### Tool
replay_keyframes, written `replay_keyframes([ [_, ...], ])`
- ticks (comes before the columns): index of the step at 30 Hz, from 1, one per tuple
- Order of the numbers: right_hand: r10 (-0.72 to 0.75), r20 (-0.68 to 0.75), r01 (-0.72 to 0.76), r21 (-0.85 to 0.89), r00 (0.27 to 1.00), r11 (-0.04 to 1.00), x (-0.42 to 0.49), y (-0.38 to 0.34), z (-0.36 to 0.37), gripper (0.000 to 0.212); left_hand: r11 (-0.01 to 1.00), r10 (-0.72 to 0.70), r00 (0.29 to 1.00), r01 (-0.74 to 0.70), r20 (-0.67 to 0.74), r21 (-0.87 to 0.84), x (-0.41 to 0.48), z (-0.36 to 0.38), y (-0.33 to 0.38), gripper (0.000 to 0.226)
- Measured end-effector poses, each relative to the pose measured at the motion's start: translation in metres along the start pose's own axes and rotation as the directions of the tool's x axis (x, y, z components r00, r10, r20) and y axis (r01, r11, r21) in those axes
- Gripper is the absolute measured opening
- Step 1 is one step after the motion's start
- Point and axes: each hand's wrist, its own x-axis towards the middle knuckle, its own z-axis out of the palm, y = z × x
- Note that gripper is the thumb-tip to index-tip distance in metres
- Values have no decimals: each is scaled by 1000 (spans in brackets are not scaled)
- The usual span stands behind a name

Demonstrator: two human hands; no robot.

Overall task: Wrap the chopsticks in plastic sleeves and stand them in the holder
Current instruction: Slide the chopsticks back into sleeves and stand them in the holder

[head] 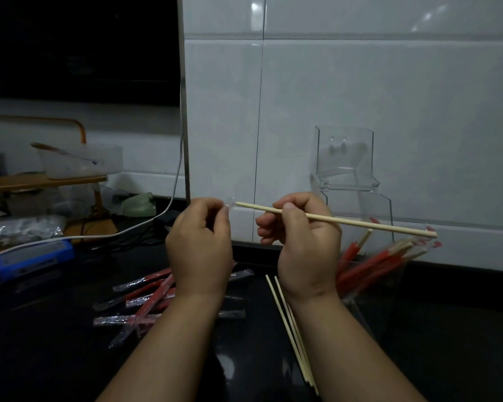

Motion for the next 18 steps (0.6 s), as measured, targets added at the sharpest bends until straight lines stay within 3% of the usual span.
replay_keyframes([
  [12, -66, -54, 58, -131, 996, 990, 1, 8, 2, 15, 993, 109, 994, -110, 23, 36, -2, 0, 4, 6],
  [15, -75, -107, 65, -92, 991, 994, 3, 7, 3, 16, 998, 18, 999, -21, -45, -57, -1, -2, 5, 16],
  [18, -7, -112, -10, -151, 994, 988, 6, 14, 2, 23, 960, -133, 986, 102, -103, -261, 2, -4, 6, 11],
])
